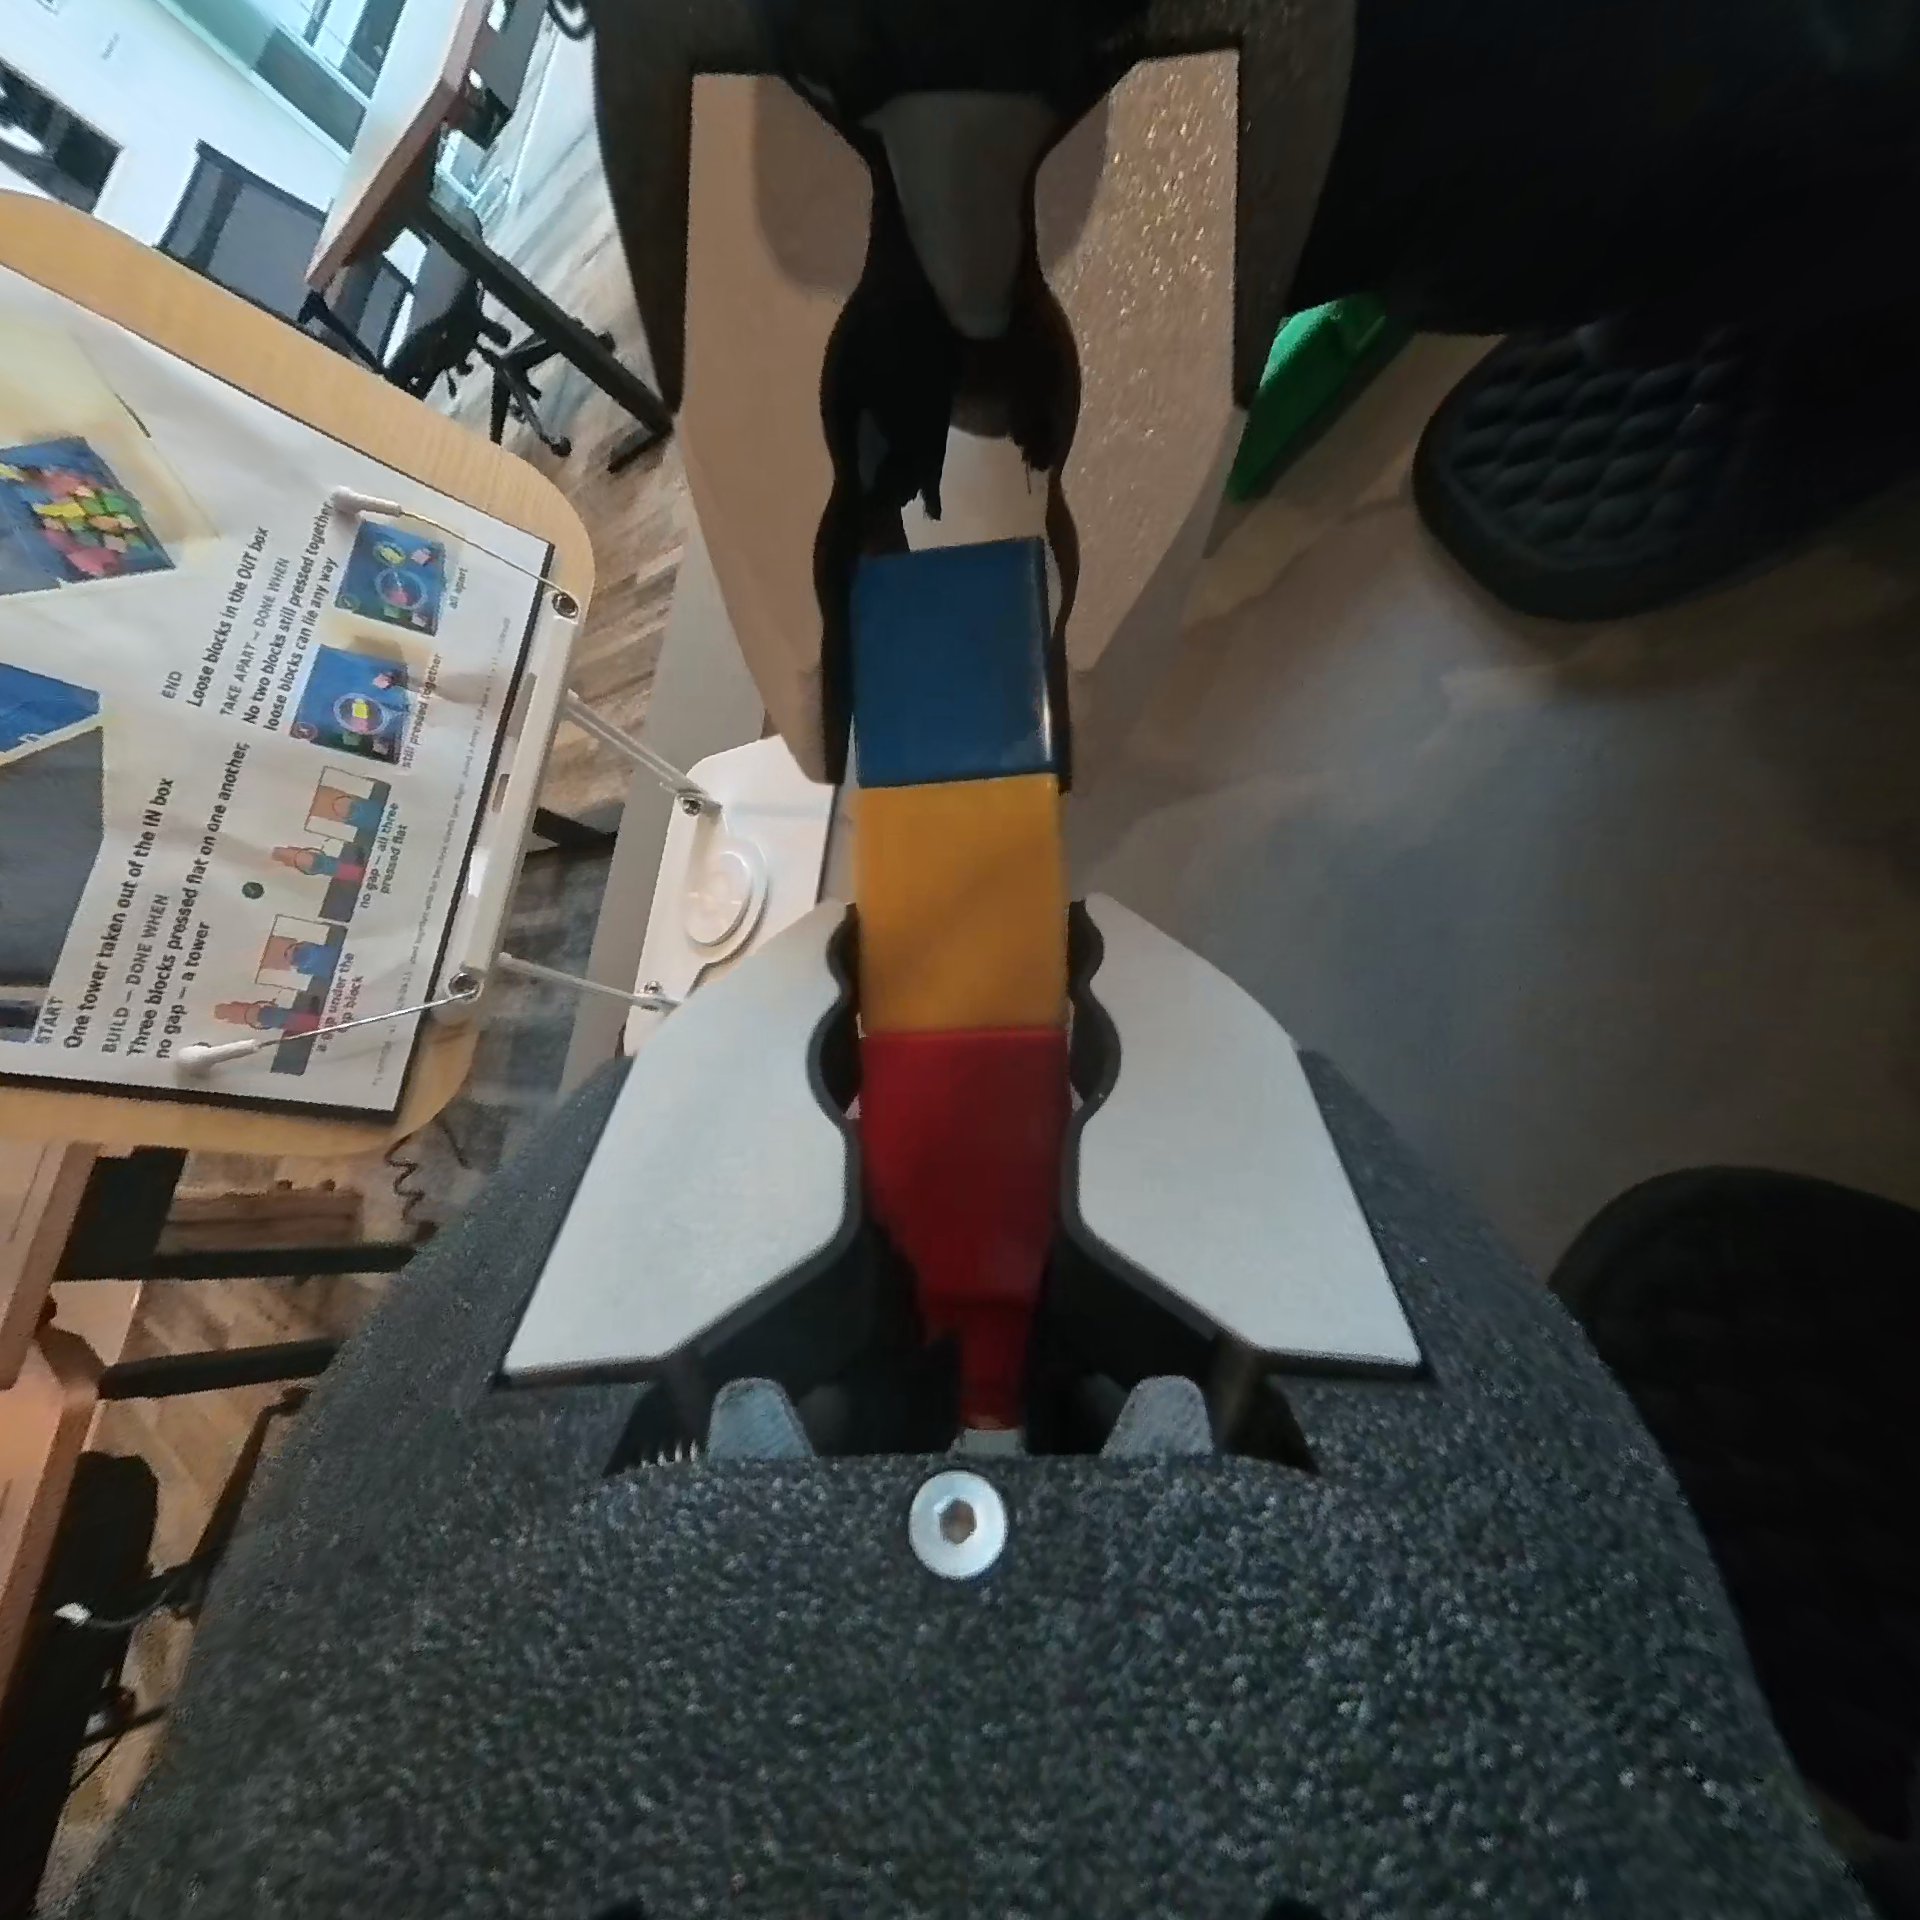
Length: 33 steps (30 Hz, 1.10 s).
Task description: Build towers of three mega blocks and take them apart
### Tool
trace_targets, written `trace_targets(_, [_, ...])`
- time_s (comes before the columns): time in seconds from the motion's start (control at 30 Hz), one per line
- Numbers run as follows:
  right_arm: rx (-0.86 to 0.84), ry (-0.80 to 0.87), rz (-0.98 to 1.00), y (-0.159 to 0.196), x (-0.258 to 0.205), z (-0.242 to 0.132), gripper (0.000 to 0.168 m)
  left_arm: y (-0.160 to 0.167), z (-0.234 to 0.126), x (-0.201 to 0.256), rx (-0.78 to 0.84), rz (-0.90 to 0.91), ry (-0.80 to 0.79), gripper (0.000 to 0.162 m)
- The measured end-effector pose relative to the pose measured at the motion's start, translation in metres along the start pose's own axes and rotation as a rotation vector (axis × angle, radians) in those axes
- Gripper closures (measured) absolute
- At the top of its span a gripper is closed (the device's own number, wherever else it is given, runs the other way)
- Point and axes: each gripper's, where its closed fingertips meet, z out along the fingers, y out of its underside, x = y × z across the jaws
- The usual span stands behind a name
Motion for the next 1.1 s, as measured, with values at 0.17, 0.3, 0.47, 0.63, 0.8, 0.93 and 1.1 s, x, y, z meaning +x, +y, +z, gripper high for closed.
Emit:
trace_targets(0.17, [0.001,0.010,-0.009,-0.004,0.000,-0.001,0.132,-0.003,-0.003,-0.001,0.023,0.005,-0.006,0.125])
trace_targets(0.3, [0.013,0.011,-0.003,-0.007,0.000,-0.004,0.132,-0.007,-0.007,-0.001,0.049,-0.006,-0.006,0.125])
trace_targets(0.47, [0.006,0.012,-0.003,-0.009,0.000,-0.004,0.132,-0.008,-0.009,0.000,0.060,-0.007,-0.004,0.125])
trace_targets(0.63, [-0.016,0.007,-0.002,-0.009,-0.002,-0.005,0.132,-0.009,-0.010,0.001,0.061,-0.006,0.003,0.125])
trace_targets(0.8, [-0.175,0.127,-0.011,0.016,0.017,-0.034,0.132,0.034,-0.028,-0.018,-0.129,-0.051,-0.122,0.125])
trace_targets(0.93, [-0.111,0.256,0.116,0.018,0.039,-0.082,0.133,0.021,-0.054,-0.023,0.080,-0.132,-0.137,0.125])
trace_targets(1.1, [-0.376,0.386,0.290,0.070,0.035,-0.142,0.132,0.018,-0.047,-0.019,0.043,-0.075,-0.127,0.125])
